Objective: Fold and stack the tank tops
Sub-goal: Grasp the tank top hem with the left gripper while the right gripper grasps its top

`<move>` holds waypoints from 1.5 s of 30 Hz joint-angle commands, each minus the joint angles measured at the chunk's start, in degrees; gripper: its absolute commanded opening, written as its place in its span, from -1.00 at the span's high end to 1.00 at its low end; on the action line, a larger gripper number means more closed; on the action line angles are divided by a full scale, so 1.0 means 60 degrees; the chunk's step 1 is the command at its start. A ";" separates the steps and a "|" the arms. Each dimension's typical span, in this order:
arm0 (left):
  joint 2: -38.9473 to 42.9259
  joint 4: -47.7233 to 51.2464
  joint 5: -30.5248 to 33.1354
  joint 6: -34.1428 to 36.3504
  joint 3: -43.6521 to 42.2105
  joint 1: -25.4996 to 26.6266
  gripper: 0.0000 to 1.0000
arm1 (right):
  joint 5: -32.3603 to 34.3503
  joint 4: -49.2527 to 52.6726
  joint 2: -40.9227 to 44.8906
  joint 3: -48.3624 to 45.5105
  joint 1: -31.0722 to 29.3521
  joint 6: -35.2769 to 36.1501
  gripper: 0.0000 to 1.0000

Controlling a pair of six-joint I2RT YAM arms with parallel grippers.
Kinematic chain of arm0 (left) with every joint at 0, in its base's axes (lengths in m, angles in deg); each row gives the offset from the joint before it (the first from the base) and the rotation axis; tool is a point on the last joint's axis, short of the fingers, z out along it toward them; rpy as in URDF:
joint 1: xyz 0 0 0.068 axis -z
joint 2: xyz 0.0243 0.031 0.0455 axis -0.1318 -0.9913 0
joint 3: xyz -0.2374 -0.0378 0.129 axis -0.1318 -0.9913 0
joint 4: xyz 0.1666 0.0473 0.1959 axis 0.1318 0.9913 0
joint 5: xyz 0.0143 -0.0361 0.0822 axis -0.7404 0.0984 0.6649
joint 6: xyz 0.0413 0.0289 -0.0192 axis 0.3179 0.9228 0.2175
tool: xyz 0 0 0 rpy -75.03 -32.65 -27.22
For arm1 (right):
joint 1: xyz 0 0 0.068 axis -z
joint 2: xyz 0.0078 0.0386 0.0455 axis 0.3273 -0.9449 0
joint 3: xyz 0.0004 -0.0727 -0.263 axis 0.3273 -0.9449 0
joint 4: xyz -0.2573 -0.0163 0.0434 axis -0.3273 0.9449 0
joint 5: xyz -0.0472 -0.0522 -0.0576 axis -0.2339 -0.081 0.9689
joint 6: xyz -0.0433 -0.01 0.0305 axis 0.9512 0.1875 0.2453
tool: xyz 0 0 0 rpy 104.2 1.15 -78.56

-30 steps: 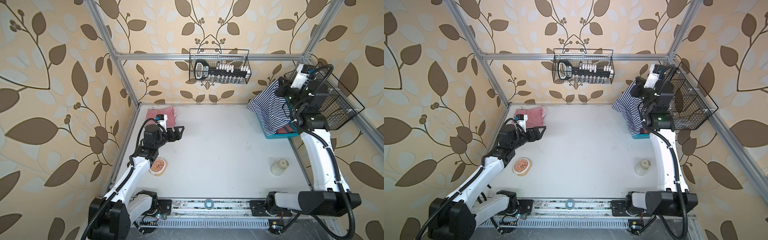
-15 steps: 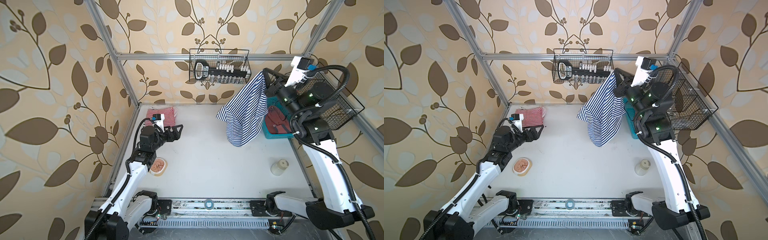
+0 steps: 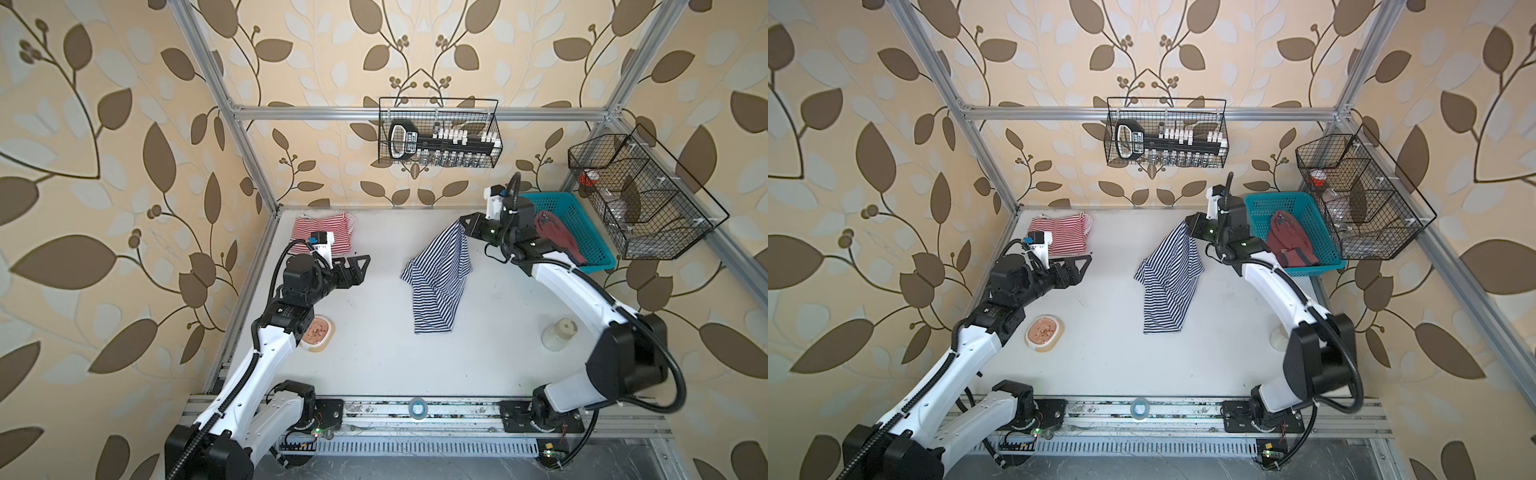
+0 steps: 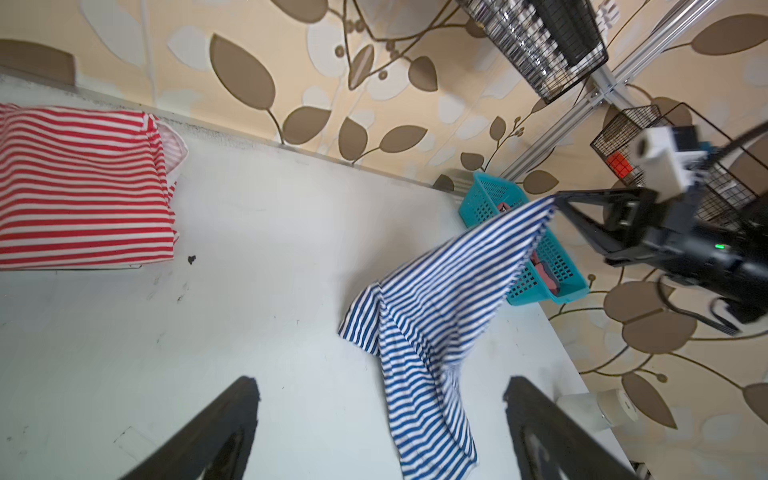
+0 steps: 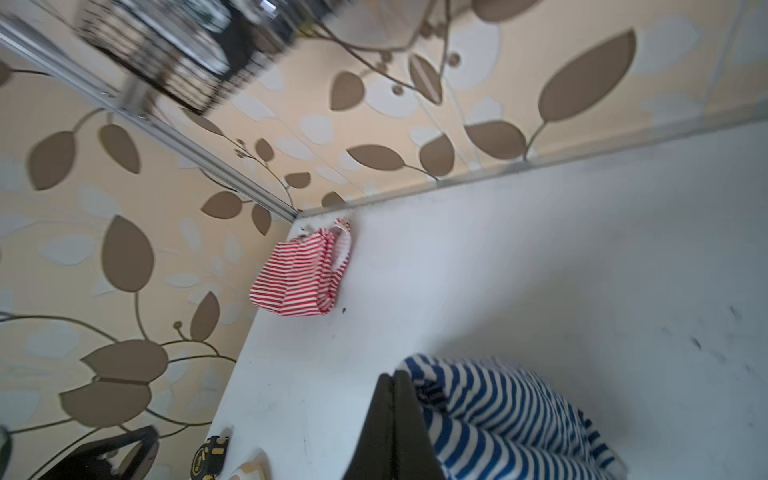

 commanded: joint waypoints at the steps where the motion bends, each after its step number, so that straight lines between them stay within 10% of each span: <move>1: -0.0193 0.0522 0.0074 0.0038 0.0605 0.0334 -0.87 | -0.0727 0.0527 -0.1432 0.0939 0.0485 -0.0102 1.00; 7: -0.0894 0.1754 0.0395 0.0099 0.1180 0.1470 -0.83 | -0.0427 0.1751 -0.3477 0.2907 0.0807 0.0651 0.35; 12: -0.1876 0.3149 0.1083 0.0237 0.1795 0.2918 -0.79 | 0.0712 0.1867 -0.2519 0.2221 0.0870 0.1373 0.08; 27: -0.5475 0.4041 0.1773 -0.0853 0.2984 0.5117 -0.46 | 0.2332 0.2862 0.1718 -0.2481 -0.0503 0.2482 0.36; 45: -0.8122 0.4363 0.1671 -0.1450 0.4113 0.5563 -0.02 | 0.1419 0.1432 0.0878 -0.3464 -0.0506 0.2250 0.37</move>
